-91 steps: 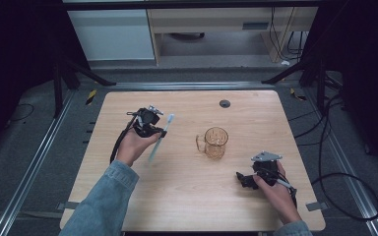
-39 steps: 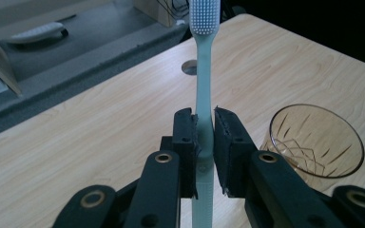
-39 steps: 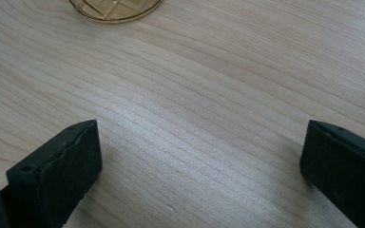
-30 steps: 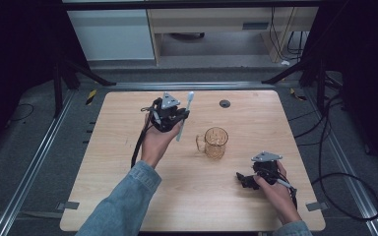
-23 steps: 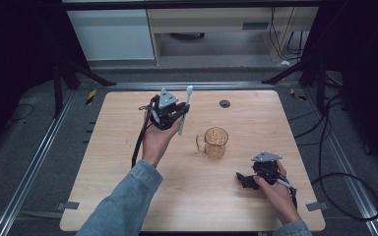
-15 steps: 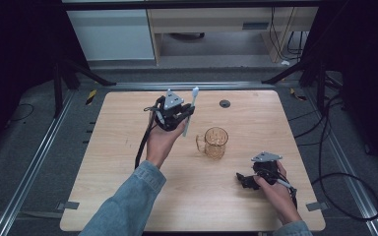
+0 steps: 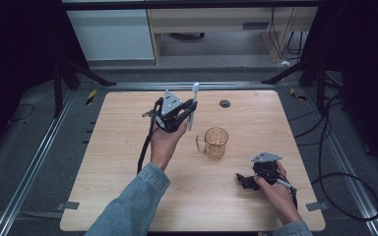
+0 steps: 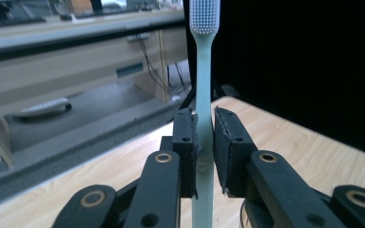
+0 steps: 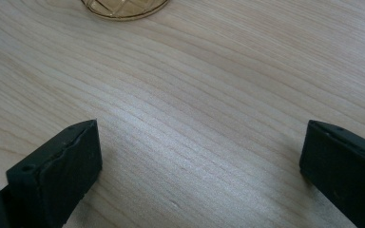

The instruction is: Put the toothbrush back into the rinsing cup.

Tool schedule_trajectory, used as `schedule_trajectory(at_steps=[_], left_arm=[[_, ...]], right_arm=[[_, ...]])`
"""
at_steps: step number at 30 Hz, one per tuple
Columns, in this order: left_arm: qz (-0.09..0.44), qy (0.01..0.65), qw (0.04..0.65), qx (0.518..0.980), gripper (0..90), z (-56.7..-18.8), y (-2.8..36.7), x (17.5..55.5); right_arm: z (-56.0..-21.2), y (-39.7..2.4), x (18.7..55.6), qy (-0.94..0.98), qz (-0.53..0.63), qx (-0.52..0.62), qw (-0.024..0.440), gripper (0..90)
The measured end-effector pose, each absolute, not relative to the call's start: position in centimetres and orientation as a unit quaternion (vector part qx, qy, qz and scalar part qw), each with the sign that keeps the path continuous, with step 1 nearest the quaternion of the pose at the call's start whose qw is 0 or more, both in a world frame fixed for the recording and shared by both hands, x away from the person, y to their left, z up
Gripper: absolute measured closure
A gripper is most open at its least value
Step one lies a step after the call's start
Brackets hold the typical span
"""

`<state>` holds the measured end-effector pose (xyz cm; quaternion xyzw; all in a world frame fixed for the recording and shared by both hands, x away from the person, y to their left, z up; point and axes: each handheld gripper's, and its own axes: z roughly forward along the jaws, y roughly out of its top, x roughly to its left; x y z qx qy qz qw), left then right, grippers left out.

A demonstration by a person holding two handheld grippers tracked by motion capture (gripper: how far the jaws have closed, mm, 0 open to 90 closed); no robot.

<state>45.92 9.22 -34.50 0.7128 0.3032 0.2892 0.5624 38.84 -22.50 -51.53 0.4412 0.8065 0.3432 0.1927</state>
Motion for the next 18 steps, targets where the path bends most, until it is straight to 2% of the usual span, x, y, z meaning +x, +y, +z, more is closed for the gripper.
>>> schedule_trajectory(at_steps=[18], left_arm=[[0.293, 0.289, 0.592, 0.693, 79.1, -34.75, 8.43, 45.18]], right_arm=[[-51.52, -22.45, 38.80, 0.808, 0.345, 0.439, 0.189, 0.6]])
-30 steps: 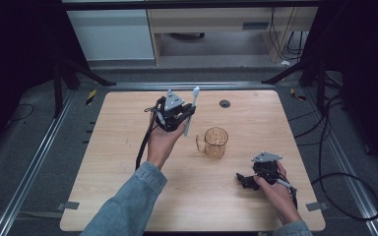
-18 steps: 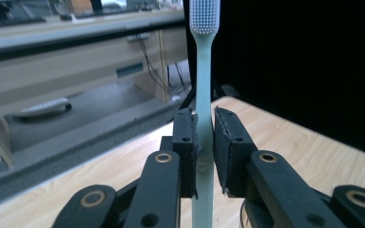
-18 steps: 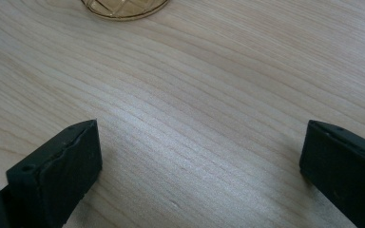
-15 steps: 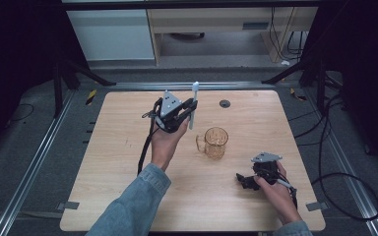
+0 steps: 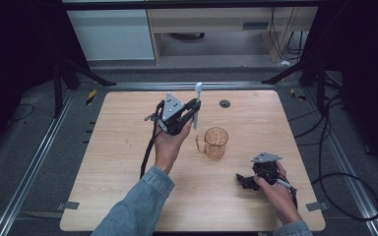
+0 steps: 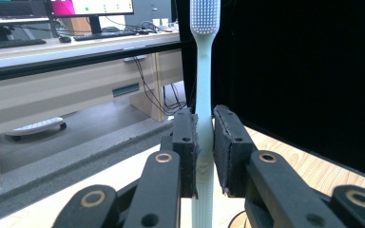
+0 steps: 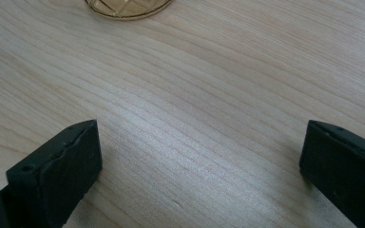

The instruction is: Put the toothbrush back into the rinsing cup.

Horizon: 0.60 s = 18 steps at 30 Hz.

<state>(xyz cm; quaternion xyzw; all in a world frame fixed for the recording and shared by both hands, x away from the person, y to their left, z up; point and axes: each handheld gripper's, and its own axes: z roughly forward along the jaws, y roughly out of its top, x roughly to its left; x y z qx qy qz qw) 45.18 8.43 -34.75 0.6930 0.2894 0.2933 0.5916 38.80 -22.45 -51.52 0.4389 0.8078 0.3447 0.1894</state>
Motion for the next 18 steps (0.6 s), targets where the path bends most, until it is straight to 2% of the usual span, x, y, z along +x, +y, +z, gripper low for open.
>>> schedule_trajectory(at_steps=[18], left_arm=[[0.280, 0.289, 0.623, 0.671, 79.1, -34.53, 7.93, 45.15]], right_arm=[[-51.52, -22.46, 38.82, 0.810, 0.345, 0.435, 0.191, 0.6]])
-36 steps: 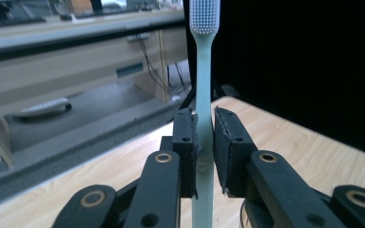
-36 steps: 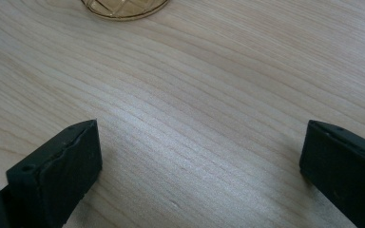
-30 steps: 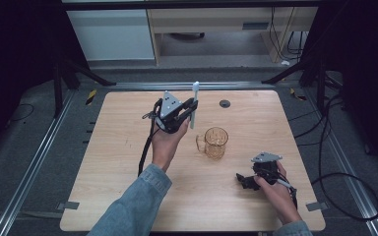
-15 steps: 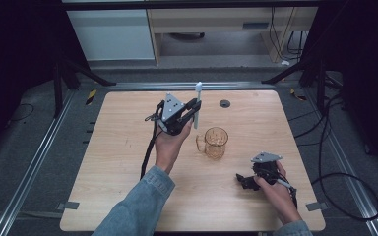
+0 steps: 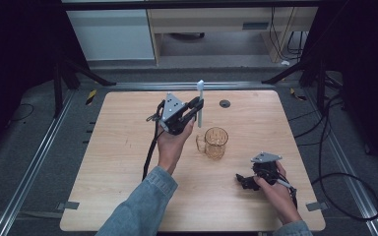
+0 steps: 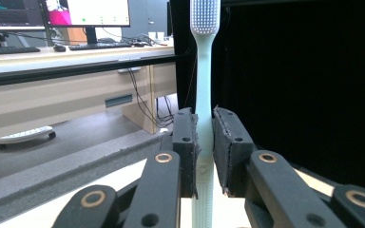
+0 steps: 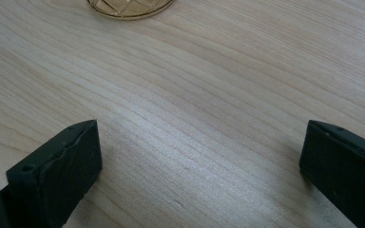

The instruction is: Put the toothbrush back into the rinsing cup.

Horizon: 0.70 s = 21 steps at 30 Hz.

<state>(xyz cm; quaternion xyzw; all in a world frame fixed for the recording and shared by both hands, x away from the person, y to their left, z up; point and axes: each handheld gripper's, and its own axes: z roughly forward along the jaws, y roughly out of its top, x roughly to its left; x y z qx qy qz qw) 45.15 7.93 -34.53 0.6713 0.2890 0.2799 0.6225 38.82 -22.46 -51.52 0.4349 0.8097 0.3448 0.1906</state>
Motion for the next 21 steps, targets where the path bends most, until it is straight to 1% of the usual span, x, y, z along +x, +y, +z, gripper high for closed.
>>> schedule_trajectory(at_steps=[9, 21], left_arm=[[0.278, 0.287, 0.634, 0.662, 79.1, -34.5, 7.7, 45.0], [0.279, 0.290, 0.633, 0.661, 79.1, -36.0, 7.6, 44.5]], right_arm=[[-51.5, -22.4, 38.8, 0.810, 0.345, 0.435, 0.190, 0.5], [-51.5, -22.4, 38.8, 0.811, 0.345, 0.432, 0.188, 0.5]])
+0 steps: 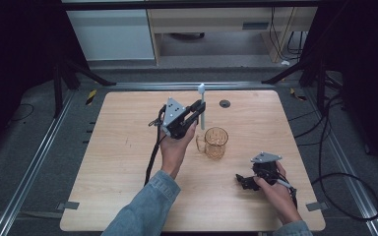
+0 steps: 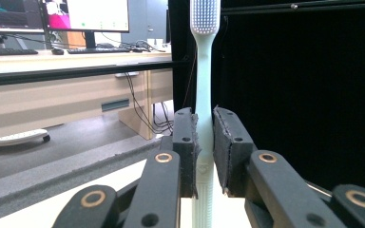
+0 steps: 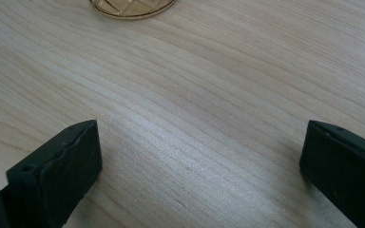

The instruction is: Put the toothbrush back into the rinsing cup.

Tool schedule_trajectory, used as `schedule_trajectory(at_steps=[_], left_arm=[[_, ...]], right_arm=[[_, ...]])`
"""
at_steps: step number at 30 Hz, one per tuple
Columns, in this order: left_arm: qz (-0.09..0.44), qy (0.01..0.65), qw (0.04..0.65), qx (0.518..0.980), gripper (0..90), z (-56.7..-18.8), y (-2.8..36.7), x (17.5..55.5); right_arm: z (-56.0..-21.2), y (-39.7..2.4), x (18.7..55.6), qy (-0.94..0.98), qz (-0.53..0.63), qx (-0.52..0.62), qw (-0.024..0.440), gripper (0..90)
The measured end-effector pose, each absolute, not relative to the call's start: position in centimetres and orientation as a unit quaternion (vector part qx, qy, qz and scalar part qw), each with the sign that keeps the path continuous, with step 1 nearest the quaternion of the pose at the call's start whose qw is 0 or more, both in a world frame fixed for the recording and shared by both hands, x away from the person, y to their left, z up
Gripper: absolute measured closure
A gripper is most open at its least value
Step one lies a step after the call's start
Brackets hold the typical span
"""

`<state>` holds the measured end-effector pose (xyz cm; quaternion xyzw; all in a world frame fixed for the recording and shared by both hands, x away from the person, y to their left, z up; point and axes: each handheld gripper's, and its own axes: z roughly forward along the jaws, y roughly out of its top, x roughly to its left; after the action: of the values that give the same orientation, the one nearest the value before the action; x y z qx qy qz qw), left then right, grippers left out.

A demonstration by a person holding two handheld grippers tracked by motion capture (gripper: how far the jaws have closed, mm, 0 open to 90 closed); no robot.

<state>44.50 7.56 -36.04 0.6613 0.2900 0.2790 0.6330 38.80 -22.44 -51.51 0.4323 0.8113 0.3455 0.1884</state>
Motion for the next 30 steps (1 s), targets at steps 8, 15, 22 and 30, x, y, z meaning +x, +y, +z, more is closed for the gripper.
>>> schedule_trajectory(at_steps=[8, 15, 22, 30], left_arm=[[0.271, 0.301, 0.633, 0.660, 79.1, -37.3, 7.9, 44.9], [0.269, 0.307, 0.630, 0.661, 79.1, -38.7, 7.9, 45.2], [0.261, 0.310, 0.629, 0.664, 79.1, -39.7, 7.8, 45.3], [0.258, 0.309, 0.627, 0.667, 79.0, -40.2, 8.0, 45.3]], right_arm=[[-51.5, -22.4, 38.8, 0.812, 0.346, 0.430, 0.188, 0.5], [-51.5, -22.4, 38.8, 0.813, 0.346, 0.429, 0.188, 0.5], [-51.5, -22.4, 38.8, 0.814, 0.346, 0.428, 0.187, 0.5], [-51.5, -22.4, 38.8, 0.814, 0.346, 0.428, 0.187, 0.5]])
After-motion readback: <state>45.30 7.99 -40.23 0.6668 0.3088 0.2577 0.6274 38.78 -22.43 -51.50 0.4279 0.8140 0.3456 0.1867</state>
